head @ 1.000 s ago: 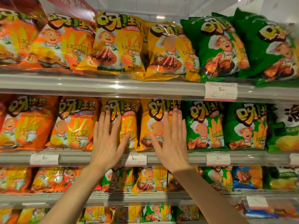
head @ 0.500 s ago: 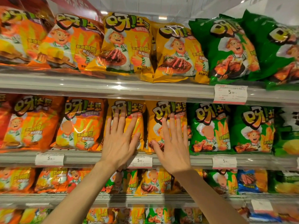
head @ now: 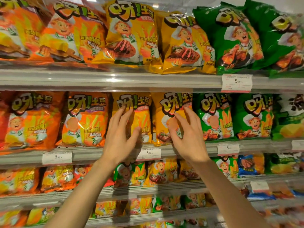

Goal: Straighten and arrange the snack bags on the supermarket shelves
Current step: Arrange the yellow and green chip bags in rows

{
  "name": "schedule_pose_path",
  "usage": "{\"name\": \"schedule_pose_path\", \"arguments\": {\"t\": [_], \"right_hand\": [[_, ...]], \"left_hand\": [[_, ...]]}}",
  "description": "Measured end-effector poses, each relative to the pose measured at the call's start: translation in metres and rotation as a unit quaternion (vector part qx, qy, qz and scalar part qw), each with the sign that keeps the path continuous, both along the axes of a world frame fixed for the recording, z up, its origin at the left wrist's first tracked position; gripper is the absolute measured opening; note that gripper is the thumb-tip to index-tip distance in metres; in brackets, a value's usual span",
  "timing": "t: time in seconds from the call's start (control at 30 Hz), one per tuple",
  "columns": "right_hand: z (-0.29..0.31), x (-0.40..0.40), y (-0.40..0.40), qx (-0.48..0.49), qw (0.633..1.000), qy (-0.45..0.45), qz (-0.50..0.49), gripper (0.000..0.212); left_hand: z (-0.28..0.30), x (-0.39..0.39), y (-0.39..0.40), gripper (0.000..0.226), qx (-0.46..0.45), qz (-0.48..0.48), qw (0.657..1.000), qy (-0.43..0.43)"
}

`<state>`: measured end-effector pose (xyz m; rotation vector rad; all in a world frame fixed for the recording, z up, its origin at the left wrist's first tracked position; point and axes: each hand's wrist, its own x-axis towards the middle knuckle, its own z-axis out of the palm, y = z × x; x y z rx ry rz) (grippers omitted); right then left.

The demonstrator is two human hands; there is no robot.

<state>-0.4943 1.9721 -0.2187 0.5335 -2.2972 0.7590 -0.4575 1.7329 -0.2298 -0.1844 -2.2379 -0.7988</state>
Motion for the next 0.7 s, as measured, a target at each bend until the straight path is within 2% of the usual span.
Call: {"name": "schedule_pose_path", "arguments": {"t": [0.1,0.17,0.23,0.3,0.4,0.53,0.63,0.7], "right_hand": [[-0.002,0.013,-0.001,-0.066,0.998,-0.022,-0.009,0.042],[-0.01,0.024,0.001,-0.129,0.99,-0.047,0.015,0.04],[-0.019,0.035,0.001,-0.21,0.97,-0.115,0.04,0.037],[-0.031,0.043,0.001,-0.266,0.941,-0.203,0.061,0.032],[-0.048,0.048,0.003,-0.238,0.934,-0.254,0.087,0.018],[-0.061,0.053,-0.001,-0.196,0.935,-0.278,0.103,0.037],[-0.07,0.052,-0.004,-0.23,0.914,-0.311,0.121,0.036],[-0.075,0.049,-0.011,-0.24,0.901,-0.334,0.139,0.027]], "left_hand": [[-0.005,0.012,-0.007,0.047,0.067,-0.001,0.997,0.024],[-0.008,0.022,-0.008,0.038,0.159,-0.006,0.987,0.022],[-0.012,0.032,-0.006,0.033,0.253,-0.019,0.967,0.012],[-0.017,0.042,-0.004,0.027,0.306,-0.022,0.952,0.007],[-0.024,0.057,0.001,0.019,0.352,-0.011,0.936,-0.012],[-0.037,0.08,0.007,0.017,0.396,0.019,0.917,-0.042],[-0.042,0.097,0.008,0.015,0.413,0.045,0.909,-0.039],[-0.044,0.104,0.003,0.014,0.422,0.059,0.903,-0.053]]}}
